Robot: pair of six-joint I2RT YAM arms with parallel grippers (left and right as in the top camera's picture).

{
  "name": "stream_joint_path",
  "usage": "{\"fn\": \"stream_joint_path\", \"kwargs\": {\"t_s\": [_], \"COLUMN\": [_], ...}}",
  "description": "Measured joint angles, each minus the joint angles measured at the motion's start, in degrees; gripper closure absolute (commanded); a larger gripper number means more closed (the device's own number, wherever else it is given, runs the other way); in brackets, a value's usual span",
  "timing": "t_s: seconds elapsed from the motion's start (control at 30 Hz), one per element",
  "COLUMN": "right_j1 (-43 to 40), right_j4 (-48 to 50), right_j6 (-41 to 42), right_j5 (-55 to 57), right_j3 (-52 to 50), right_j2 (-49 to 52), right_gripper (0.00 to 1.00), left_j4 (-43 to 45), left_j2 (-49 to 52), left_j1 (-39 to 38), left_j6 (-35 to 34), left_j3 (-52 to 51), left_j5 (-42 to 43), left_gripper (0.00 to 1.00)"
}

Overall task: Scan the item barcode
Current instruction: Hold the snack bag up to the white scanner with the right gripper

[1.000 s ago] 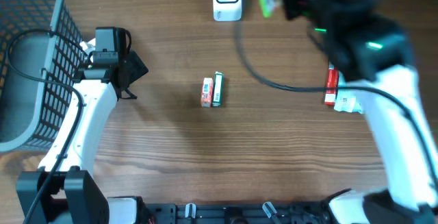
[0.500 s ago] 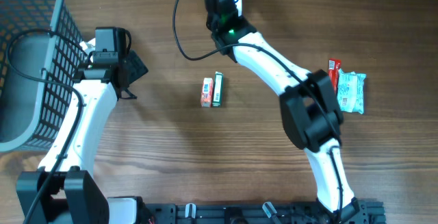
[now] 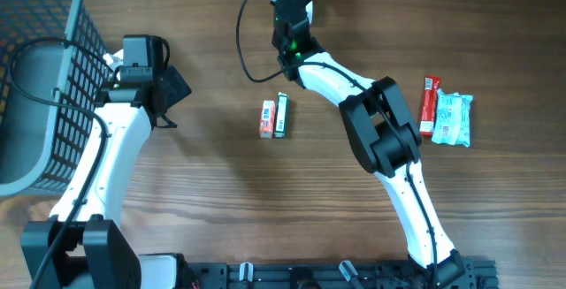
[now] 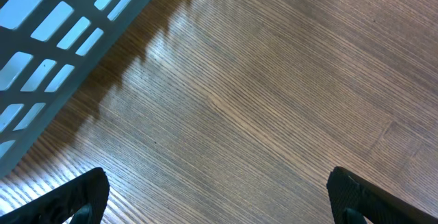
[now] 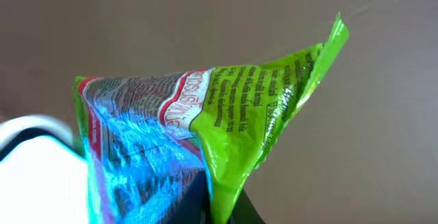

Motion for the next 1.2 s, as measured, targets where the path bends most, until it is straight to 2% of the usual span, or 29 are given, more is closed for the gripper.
{"fn": "stream_joint_path", "kwargs": {"t_s": [0.1, 0.3, 0.53, 0.7, 0.97, 1.2], "right_j1": [0.0, 0.1, 0.4, 1.2, 2.4, 2.5], "right_j4": [-4.0, -7.4, -4.1, -3.6, -11.9, -13.3], "right_j6": [8.3, 15.5, 16.9, 14.3, 17.1, 20.2], "right_j5": [-0.3, -0.4, -0.7, -3.8, -5.6, -5.6], "right_j3": [0.0, 0.7, 0.7, 0.7, 1.1, 1.1], "right_j2": [0.1, 0.1, 0.1, 0.1, 0.1, -0.1], "right_gripper": [0.96, 0.96, 0.96, 0.96, 0.96, 0.96], "left_j4": [0.0, 0.0, 0.0, 0.0, 0.0, 0.0], "left_j2": [0.0, 0.0, 0.0, 0.0, 0.0, 0.0], "left_j1": [0.0, 0.0, 0.0, 0.0, 0.0, 0.0], "left_j6": [0.0, 0.0, 0.0, 0.0, 0.0, 0.0], "left_j3": [0.0, 0.0, 0.0, 0.0, 0.0, 0.0], "left_j5": [0.0, 0.0, 0.0, 0.0, 0.0, 0.0], "left_gripper": [0.0, 0.0, 0.0, 0.0, 0.0, 0.0]}}
